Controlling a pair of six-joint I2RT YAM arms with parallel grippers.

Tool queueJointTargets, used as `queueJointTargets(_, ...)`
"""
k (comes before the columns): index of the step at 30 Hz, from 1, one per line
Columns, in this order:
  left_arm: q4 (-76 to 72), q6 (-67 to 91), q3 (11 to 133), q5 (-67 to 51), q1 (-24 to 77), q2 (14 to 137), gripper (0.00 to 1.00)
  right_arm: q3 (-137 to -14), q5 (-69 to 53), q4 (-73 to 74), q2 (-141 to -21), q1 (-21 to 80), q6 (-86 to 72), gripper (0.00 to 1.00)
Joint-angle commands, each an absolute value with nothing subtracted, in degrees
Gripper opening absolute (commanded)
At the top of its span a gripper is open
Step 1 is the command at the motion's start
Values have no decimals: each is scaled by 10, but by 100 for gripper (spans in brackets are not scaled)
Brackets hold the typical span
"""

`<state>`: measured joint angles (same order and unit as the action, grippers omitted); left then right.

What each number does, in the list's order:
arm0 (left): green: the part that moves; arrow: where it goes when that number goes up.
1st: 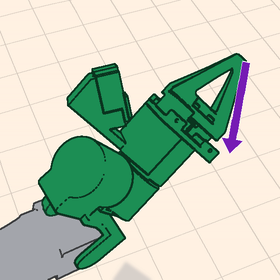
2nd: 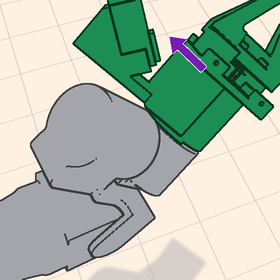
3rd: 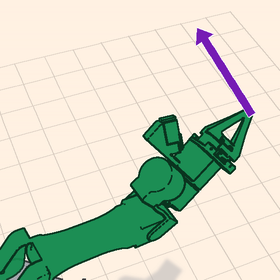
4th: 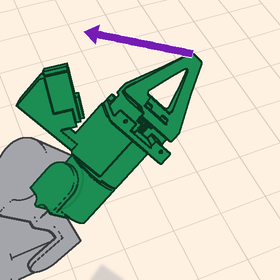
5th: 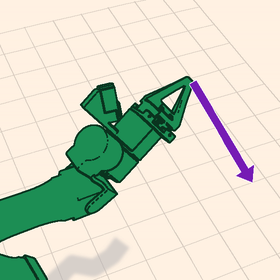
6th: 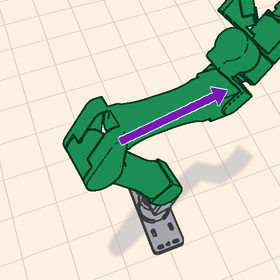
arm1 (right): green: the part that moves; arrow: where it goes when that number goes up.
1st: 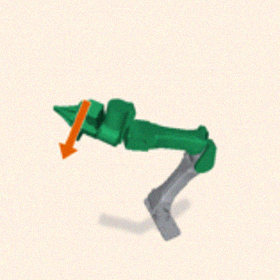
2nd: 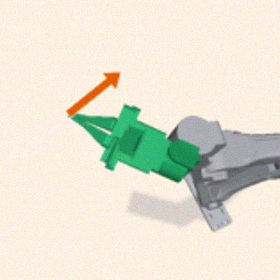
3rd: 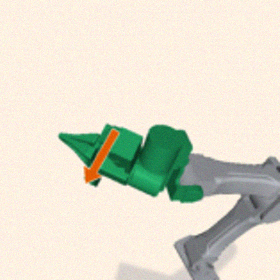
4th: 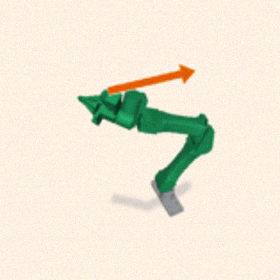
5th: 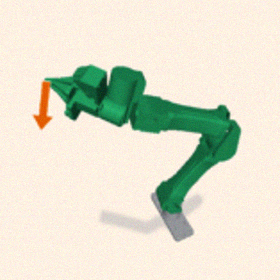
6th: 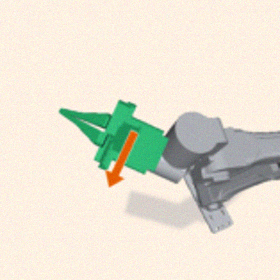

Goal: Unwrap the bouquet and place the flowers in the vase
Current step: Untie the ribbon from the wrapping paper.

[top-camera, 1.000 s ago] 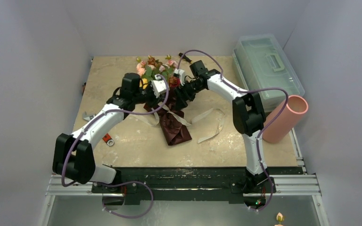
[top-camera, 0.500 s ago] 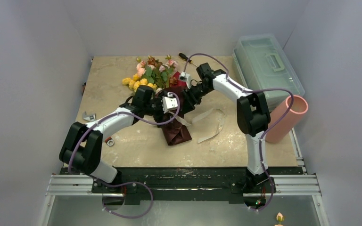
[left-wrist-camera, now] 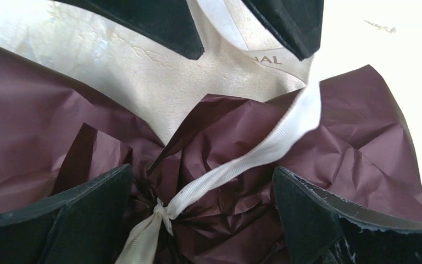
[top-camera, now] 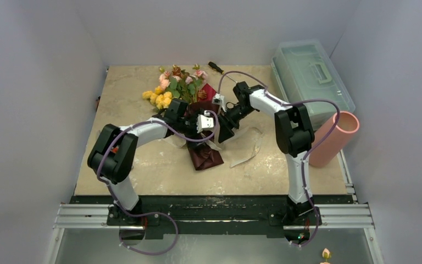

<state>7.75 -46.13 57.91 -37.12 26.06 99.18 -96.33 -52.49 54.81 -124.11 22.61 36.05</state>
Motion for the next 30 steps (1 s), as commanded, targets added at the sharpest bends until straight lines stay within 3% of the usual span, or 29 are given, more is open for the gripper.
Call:
queueJointTargets(1, 59, -446, 601, -388, 263, 1024, 100, -990, -551, 531, -1274, 235, 378, 88)
queueJointTargets(17, 29, -416, 598, -376, 262, 1048, 100, -956, -570, 675, -1284, 242, 534, 84)
queueJointTargets(25, 37, -423, 599, -379, 259, 1047, 100, -899, -466, 573, -1253, 244, 494, 84)
queueJointTargets(30, 44, -432, 600, -381, 258, 1046, 100, -858, -402, 515, -1237, 244, 478, 79)
